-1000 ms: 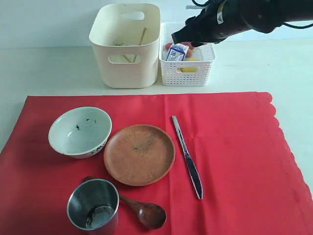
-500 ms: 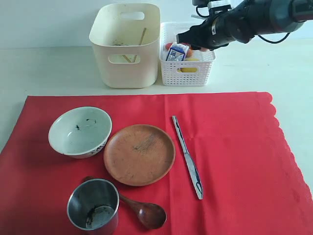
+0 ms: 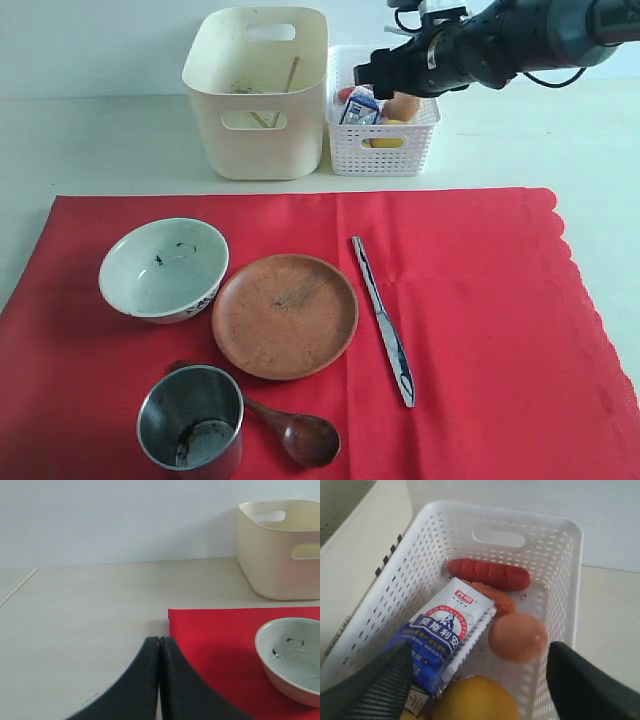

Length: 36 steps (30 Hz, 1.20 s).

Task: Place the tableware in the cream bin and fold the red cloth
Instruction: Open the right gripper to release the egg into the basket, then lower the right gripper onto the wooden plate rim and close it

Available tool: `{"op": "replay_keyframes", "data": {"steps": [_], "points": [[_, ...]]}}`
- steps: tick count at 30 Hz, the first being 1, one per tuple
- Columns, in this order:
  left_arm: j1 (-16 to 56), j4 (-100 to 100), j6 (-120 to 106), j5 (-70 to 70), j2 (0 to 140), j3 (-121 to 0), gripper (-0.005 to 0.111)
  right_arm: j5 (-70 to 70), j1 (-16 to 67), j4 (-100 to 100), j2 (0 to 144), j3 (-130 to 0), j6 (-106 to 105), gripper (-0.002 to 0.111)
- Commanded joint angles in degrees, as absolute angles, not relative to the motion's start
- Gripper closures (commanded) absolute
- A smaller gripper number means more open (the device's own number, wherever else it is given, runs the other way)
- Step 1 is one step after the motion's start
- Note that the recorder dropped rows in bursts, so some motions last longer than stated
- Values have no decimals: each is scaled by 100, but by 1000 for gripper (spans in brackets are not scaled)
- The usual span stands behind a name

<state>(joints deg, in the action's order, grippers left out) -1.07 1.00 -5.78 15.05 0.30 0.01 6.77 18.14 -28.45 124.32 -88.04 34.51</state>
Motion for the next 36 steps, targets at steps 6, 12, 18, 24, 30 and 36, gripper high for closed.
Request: {"op": "replay_keyframes", "data": {"steps": [6,12,18,24,30,36], "points": [[-122,153,-580,1500,0,0,104,2162,1830,-2847,11686,-8856,3476,37],[-122,153,-580,1500,0,0,104,3068,1830,-2847,11133,-8856,3452,44],[-122,153,-580,1500,0,0,104,4138,1830,-2804,10702,-8856,3254,75],[-122,153,-580,1500,0,0,104,4777,1833,-1955,10466,-8825,2550,108],[-122,153,-580,1500,0,0,104,4885,1983,-1012,10389,-8825,1836,108],[-122,153,-580,1500,0,0,104,4578,2466,-965,10309,-8310,1669,108]]}}
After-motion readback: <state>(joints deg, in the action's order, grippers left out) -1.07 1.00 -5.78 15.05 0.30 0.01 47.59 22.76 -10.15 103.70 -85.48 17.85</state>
